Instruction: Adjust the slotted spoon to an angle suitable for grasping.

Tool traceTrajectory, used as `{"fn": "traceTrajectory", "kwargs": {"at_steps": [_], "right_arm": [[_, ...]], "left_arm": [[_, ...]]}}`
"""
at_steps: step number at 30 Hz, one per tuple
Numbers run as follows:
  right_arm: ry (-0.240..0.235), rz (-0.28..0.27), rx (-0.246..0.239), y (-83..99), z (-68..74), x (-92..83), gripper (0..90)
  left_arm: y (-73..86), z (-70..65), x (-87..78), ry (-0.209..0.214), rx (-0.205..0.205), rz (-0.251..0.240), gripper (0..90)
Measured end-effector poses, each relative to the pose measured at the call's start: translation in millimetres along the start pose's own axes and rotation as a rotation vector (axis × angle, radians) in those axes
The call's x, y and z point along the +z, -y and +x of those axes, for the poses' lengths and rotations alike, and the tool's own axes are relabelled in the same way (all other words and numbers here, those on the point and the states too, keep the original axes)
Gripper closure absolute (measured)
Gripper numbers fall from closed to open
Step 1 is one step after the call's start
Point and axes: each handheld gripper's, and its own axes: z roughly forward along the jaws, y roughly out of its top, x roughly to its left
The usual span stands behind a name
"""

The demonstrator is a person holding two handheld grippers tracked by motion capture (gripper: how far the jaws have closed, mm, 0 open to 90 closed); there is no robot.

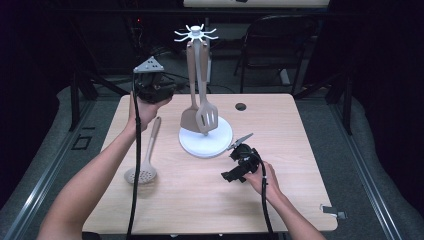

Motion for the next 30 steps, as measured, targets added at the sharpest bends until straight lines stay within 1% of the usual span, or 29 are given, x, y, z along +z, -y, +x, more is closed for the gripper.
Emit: {"fn": "traceTrajectory", "kwargs": {"at_steps": [1, 3, 5, 8, 11, 14, 17, 18, 21, 22, 23, 26, 27, 28, 29, 30], "right_arm": [[0.006, 0.003, -0.004, -0.3, 0.3, -0.3, 4.8], [0.003, 0.011, -0.007, -0.3, 0.2, -0.4, 4.8], [-0.007, 0.006, 0.003, 0.2, -0.1, 0.3, 4.8], [-0.002, -0.001, 0.003, 0.6, -0.3, -0.3, 4.9], [-0.001, 0.003, 0.004, 0.5, -0.4, 0.1, 4.9], [-0.006, 0.007, 0.001, 0.2, 0.0, 0.1, 5.0], [-0.005, 0.009, 0.002, 0.5, -0.3, 0.3, 5.0], [-0.004, 0.002, 0.005, 0.8, -0.2, 0.8, 5.0], [0.000, 0.009, -0.003, 0.9, -0.6, 0.7, 5.1], [-0.002, 0.019, -0.006, 0.5, -0.7, 0.2, 5.1], [-0.001, 0.014, -0.011, 0.6, -0.8, 0.8, 5.1], [-0.003, 0.018, -0.006, 0.5, 0.1, 1.0, 5.2], [-0.010, 0.011, 0.000, 0.6, 0.6, 1.4, 5.2], [-0.008, 0.013, 0.000, 0.6, 0.5, 1.4, 5.2], [-0.001, 0.012, -0.011, 0.9, -0.3, 1.6, 5.2], [-0.001, 0.019, -0.007, 0.6, -0.2, 1.2, 5.2]], "left_arm": [[-2.4, 1.5, -0.9, -0.006, 0.001, -0.002, 90.0], [-7.2, 4.5, -2.5, -0.018, 0.001, -0.008, 90.0], [-11.6, 7.5, -3.7, -0.025, -0.003, -0.020, 90.0], [-17.9, 10.4, -4.3, -0.046, 0.008, -0.025, 89.9], [-24.1, 12.3, -3.6, -0.056, 0.009, -0.036, 90.0], [-31.5, 12.0, -4.9, -0.063, 0.017, -0.047, 90.0], [-40.3, 10.4, -8.1, -0.068, 0.025, -0.070, 90.0], [-44.0, 9.9, -9.8, -0.072, 0.031, -0.078, 90.0], [-52.0, 9.0, -12.6, -0.078, 0.038, -0.088, 90.0], [-54.7, 8.9, -13.5, -0.081, 0.041, -0.090, 90.0], [-57.3, 8.7, -14.4, -0.083, 0.042, -0.094, 90.0], [-63.9, 8.4, -17.6, -0.082, 0.046, -0.109, 90.0], [-65.7, 8.0, -18.0, -0.084, 0.049, -0.115, 90.0], [-67.4, 7.5, -18.6, -0.084, 0.047, -0.119, 90.0], [-69.0, 7.3, -19.0, -0.083, 0.049, -0.123, 89.9], [-70.9, 6.9, -19.7, -0.086, 0.053, -0.122, 90.0]]}}
